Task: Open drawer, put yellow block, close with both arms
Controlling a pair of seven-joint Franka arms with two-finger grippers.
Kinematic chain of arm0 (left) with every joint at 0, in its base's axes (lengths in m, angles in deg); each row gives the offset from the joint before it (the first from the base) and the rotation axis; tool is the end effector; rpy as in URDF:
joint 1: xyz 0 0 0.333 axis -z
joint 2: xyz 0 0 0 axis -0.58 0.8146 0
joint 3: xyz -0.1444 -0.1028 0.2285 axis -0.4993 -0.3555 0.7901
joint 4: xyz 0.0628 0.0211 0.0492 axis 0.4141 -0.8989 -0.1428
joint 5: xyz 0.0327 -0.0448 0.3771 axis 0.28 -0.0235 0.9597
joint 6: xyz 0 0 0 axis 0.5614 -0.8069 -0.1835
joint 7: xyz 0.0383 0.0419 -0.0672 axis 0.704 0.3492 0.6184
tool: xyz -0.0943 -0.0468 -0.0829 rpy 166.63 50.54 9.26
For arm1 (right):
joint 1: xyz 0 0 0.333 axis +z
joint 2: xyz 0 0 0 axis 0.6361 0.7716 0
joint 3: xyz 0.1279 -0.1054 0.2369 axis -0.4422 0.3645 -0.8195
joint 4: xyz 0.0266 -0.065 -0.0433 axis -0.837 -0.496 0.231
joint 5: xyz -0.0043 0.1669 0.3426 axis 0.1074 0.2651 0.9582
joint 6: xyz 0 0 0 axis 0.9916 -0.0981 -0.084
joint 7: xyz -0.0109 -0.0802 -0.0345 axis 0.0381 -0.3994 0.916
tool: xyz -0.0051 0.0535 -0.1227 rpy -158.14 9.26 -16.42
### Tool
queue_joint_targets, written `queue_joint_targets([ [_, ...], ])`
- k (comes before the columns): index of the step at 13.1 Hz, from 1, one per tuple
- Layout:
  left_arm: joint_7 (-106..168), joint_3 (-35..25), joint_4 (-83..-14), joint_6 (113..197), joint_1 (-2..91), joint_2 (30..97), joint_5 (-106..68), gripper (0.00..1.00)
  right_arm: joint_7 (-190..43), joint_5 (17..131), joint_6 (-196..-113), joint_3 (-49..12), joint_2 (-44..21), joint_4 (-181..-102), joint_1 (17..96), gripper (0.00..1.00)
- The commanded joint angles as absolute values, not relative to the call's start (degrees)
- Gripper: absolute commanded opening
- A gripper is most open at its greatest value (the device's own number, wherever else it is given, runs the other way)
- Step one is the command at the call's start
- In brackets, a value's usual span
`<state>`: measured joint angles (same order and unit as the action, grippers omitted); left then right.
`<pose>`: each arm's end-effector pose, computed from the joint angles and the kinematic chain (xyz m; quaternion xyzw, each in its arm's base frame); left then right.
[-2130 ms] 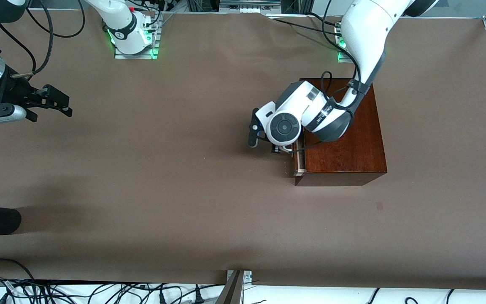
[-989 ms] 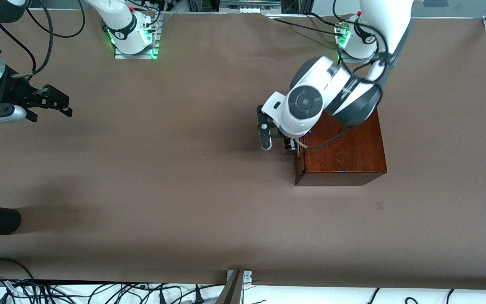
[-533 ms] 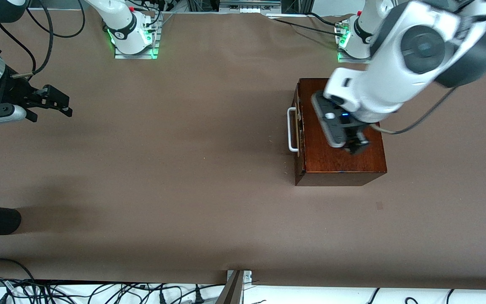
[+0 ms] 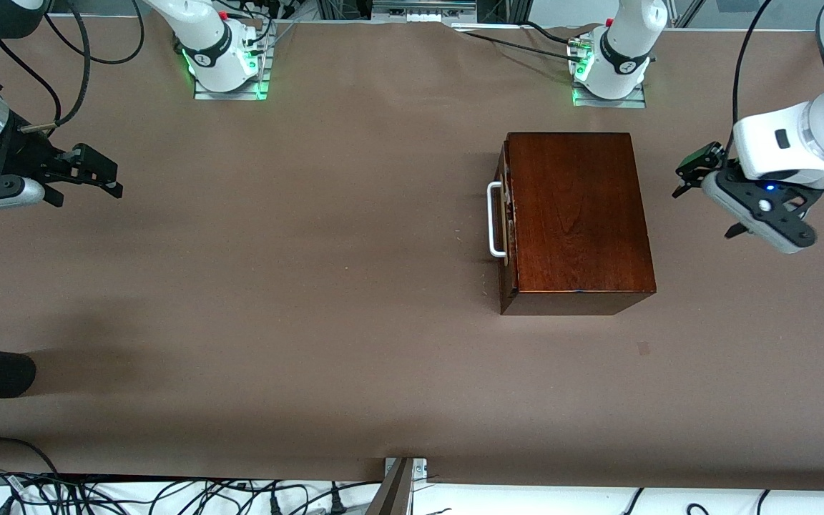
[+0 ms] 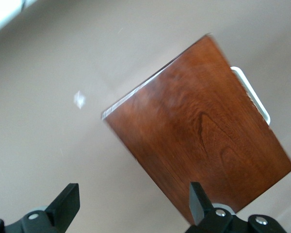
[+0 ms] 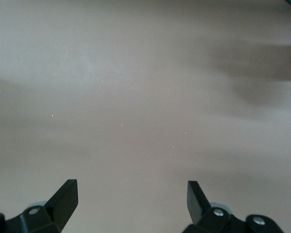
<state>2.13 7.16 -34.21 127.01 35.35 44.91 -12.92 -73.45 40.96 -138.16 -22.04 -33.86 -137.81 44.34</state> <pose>0.5676 -0.0649 0.5369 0.9686 -0.2444 -0.0301 0.0347 0.5600 0.0392 0.5323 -0.9969 -0.0656 -0.0245 0.0353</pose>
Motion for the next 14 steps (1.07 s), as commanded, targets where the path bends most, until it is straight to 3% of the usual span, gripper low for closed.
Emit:
queue_joint_targets([
  [1, 26.91, 7.67, -44.26, 128.52, 35.1, 35.09, -13.75, 1.0, -73.85, 41.9, -137.11, -21.84, -33.39, -136.56, 44.6, 1.0],
  [7, 33.43, 7.85, -49.45, 131.15, 34.4, 32.62, -13.22, 1.0, -73.85, 40.23, -135.01, -22.02, -33.74, -136.65, 44.77, 1.0],
  [14, 32.12, 7.32, -40.41, 127.03, 34.57, 39.3, -9.63, 1.0, -73.85, 38.91, -134.83, -22.02, -33.74, -136.65, 45.21, 1.0],
])
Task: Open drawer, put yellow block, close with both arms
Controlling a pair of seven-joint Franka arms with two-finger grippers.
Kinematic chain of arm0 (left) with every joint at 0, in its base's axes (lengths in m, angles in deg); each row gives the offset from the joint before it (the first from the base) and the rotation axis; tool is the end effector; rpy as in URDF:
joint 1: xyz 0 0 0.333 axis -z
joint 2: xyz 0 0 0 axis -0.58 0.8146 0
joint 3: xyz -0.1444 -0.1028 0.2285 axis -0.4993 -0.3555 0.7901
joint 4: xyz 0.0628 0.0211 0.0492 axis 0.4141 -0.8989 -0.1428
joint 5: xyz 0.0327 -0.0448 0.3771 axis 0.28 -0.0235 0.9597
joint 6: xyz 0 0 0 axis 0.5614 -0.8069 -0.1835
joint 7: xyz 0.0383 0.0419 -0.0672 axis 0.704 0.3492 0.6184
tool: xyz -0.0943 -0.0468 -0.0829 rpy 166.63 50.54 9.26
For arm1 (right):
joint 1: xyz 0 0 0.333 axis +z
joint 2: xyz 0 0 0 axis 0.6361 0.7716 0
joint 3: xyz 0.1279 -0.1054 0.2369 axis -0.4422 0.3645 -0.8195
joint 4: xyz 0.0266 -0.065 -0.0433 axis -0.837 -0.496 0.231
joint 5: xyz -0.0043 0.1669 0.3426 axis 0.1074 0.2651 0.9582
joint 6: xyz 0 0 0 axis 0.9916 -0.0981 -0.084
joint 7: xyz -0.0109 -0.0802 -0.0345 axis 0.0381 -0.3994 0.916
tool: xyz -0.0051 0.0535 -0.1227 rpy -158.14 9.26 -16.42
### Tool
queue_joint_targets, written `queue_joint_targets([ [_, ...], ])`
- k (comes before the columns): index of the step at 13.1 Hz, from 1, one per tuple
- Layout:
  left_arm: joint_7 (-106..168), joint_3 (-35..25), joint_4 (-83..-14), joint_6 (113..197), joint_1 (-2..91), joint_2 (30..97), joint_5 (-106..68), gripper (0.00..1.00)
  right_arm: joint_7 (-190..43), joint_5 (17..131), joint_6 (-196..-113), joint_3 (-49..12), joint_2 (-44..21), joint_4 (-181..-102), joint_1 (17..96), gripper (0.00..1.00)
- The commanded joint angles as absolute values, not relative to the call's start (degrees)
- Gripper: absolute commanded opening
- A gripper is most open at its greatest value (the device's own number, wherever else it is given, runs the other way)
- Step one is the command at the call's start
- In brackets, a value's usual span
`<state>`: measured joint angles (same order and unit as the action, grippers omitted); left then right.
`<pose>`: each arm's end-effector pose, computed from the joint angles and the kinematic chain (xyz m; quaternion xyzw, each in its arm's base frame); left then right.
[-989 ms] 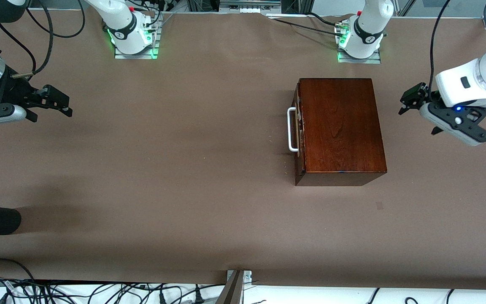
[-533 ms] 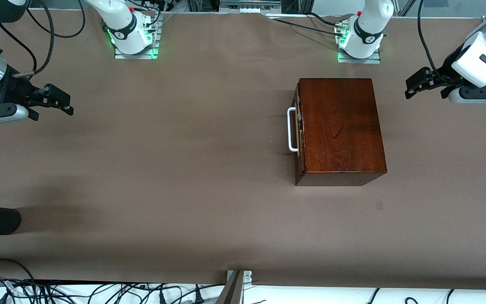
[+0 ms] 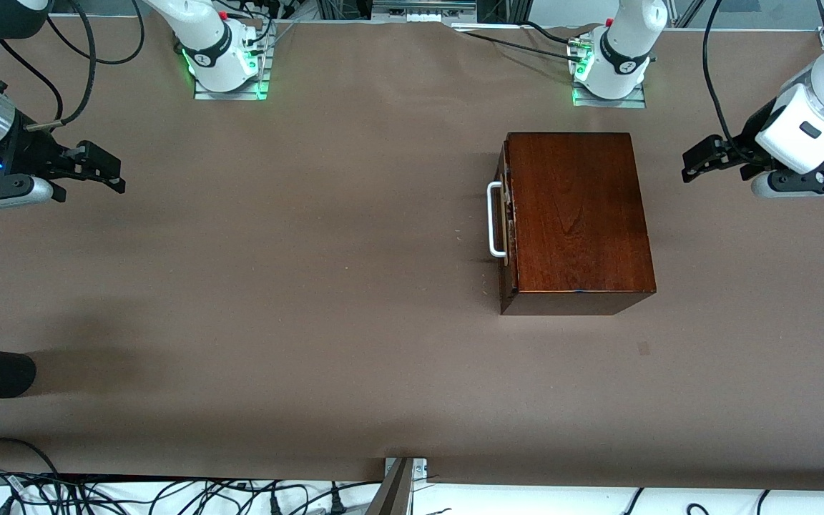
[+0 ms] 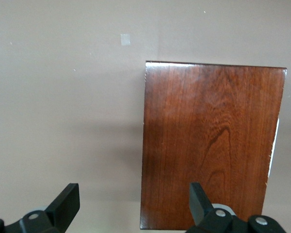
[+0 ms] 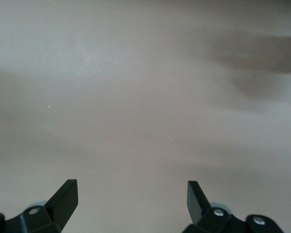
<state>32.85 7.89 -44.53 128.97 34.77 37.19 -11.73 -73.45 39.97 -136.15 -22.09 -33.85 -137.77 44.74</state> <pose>0.5320 -0.0493 0.5316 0.9986 0.0326 -0.0418 0.0076 0.5553 0.0415 0.5291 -0.9971 -0.0712 -0.0070 0.0271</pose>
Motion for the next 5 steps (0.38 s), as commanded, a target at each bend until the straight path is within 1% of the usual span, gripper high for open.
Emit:
queue_joint_targets([
  [1, 32.11, 7.32, -39.53, 127.03, 34.75, 40.08, -9.53, 1.0, -73.85, 38.91, -134.83, -22.02, -33.74, -136.65, 45.21, 1.0],
  [5, 32.11, 7.23, -38.29, 127.12, 34.58, 40.97, -9.53, 1.0, -73.85, 39.0, -134.83, -21.93, -33.74, -136.65, 45.04, 1.0],
])
